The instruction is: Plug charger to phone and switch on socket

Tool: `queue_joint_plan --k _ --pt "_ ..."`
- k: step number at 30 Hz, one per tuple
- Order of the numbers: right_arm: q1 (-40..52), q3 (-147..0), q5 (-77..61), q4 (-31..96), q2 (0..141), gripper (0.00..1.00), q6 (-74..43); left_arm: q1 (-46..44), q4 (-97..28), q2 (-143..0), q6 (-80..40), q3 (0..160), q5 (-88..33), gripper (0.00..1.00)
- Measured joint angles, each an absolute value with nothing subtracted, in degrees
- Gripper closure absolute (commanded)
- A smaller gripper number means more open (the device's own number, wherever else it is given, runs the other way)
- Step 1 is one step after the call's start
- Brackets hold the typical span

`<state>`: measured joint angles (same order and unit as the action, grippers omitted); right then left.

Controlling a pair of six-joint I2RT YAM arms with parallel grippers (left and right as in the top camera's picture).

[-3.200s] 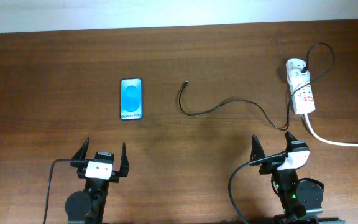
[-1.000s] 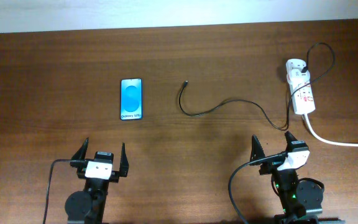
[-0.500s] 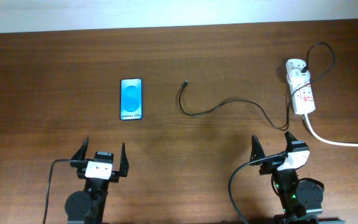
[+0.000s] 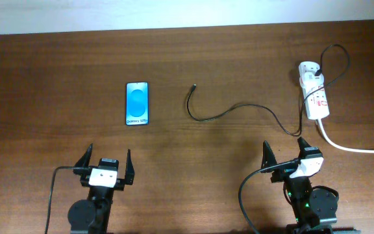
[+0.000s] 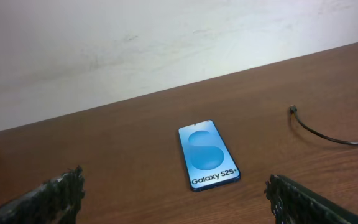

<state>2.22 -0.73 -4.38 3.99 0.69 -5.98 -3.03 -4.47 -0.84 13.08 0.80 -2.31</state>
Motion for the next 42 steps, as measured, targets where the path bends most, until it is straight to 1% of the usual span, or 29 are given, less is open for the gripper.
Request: queue_joint_plan --k 15,20,26,32,38,42 --pt "2.2 -0.7 -4.4 4.0 0.7 0.02 -6.0 -3.0 -4.4 -0.8 13.1 0.8 -2.3 0.01" --pt "2.2 -0.7 -4.4 4.0 0.7 0.02 -6.0 -3.0 -1.3 -0.8 13.1 0.7 -2.1 0.01" --pt "2.2 -0.7 -4.4 4.0 0.7 0.02 -6.0 -3.0 -1.2 -0.8 12.8 0.7 -2.0 0.01" --pt "2.2 -0.7 -4.4 4.0 0.7 0.02 -6.0 -3.0 -1.1 -1.0 8.7 0.7 -1.9 0.01" --pt "2.2 -0.7 -4.4 4.0 0.7 0.02 -6.0 -3.0 -1.2 -6.8 4.8 1.5 -1.9 0.01" --pt "2.2 -0.7 -4.4 4.0 0.7 0.02 -6.0 -3.0 -1.1 -15.4 4.4 7.9 -1.9 0.01"
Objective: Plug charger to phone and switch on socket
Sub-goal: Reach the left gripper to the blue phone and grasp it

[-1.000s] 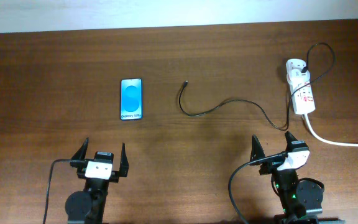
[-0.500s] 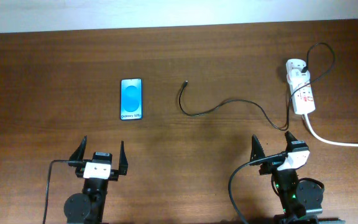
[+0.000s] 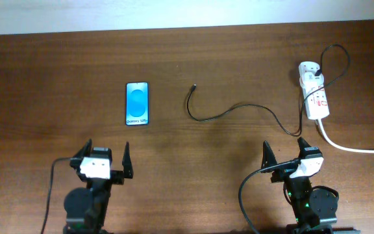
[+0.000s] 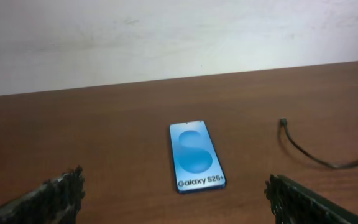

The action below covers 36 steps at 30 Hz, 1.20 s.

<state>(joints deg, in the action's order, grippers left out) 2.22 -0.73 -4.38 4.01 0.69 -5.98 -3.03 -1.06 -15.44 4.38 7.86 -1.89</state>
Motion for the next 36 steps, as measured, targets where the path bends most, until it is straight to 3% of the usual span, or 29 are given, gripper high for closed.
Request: queue_joint_plan --k 7,11,23,31,36 --pt "2.2 -0.7 -4.4 4.0 0.7 0.02 -6.0 -3.0 -1.3 -38.8 3.9 25.6 -3.3 0.01" --pt "2.2 -0.7 -4.4 4.0 0.7 0.02 -6.0 -3.0 -8.3 -55.8 3.8 41.0 -4.5 0.01" --pt "2.2 -0.7 -4.4 4.0 0.7 0.02 -6.0 -3.0 -62.6 -109.4 3.6 105.4 -13.8 0.01" --pt "2.2 -0.7 -4.4 4.0 0.7 0.02 -6.0 -4.1 -63.8 -116.8 3.3 108.6 -15.7 0.01" --pt "2.2 -0.7 -4.4 4.0 0.7 0.02 -6.0 -4.6 -63.6 -121.1 -2.8 108.7 -8.8 0.01"
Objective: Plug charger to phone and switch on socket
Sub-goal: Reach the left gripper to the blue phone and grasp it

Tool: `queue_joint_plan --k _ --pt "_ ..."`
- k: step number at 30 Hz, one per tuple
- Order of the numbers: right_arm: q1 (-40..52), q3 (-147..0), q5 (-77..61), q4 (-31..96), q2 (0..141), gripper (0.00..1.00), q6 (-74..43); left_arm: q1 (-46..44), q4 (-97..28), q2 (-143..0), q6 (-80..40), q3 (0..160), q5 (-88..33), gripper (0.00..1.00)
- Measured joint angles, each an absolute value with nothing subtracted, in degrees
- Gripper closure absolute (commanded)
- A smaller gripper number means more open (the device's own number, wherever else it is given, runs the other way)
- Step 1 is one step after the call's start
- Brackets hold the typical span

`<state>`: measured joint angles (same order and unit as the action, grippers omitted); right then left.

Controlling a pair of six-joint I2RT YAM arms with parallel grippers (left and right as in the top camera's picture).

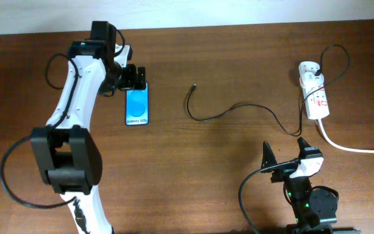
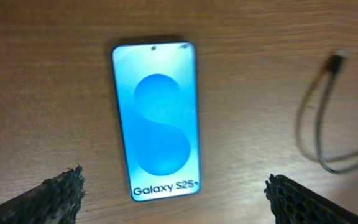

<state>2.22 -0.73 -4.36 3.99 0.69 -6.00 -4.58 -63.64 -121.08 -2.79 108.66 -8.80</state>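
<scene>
A blue-screened phone point(image 1: 138, 106) lies flat on the brown table, filling the middle of the left wrist view point(image 2: 157, 118) with its "Galaxy S25+" lettering toward my fingers. My left gripper point(image 1: 130, 77) hovers open over the phone's far end, its fingers point(image 2: 61, 193) spread wider than the phone. The black charger cable point(image 1: 232, 109) lies to the right, its free plug point(image 1: 194, 86) point(image 2: 339, 57) pointing to the far side. The cable runs to a white power strip point(image 1: 315, 91) at the far right. My right gripper point(image 1: 284, 156) stands open near the front edge.
A thick white cord point(image 1: 352, 148) leaves the power strip toward the right edge. The pale wall edge point(image 1: 187, 13) runs along the back of the table point(image 1: 187, 156). My left arm point(image 1: 73, 123) stretches across the table's left side.
My left arm has gone from the table's front edge out to the far left, and its open gripper now looks down on the phone. The right arm, phone and cable have not moved.
Both grippers first stood open at the front edge, the phone far ahead of the left one. Then the left wrist had turned slightly, still at the front. Now the left gripper is open above the phone.
</scene>
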Motion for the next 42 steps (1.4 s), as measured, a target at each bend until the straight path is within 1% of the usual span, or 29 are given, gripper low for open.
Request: queue_joint_plan --k 7,12,22,32,35,40,42 --pt "2.2 -0.7 -4.4 4.0 0.7 0.02 -6.0 -7.6 -62.6 -126.1 -7.5 108.7 -3.7 0.01" --pt "2.2 -0.7 -4.4 4.0 0.7 0.02 -6.0 -7.8 -61.6 -127.7 -10.2 108.7 -1.9 0.01" --pt "2.2 -0.7 -4.4 4.0 0.7 0.02 -6.0 -7.8 -61.5 -134.2 -10.4 108.7 -1.4 0.01" --pt "2.2 -0.7 -4.4 4.0 0.7 0.02 -6.0 -7.8 -61.4 -134.5 -10.4 108.7 -1.0 0.00" --pt "2.2 -0.7 -4.4 4.0 0.7 0.02 -6.0 -7.8 -60.8 -134.5 -10.4 108.7 -1.0 0.03" --pt "2.2 -0.7 -4.4 4.0 0.7 0.02 -6.0 -8.2 -59.2 -134.5 -12.2 108.0 0.3 0.15" --pt "2.2 -0.7 -4.4 4.0 0.7 0.02 -6.0 -8.4 -59.0 -134.5 -13.5 107.9 0.8 0.17"
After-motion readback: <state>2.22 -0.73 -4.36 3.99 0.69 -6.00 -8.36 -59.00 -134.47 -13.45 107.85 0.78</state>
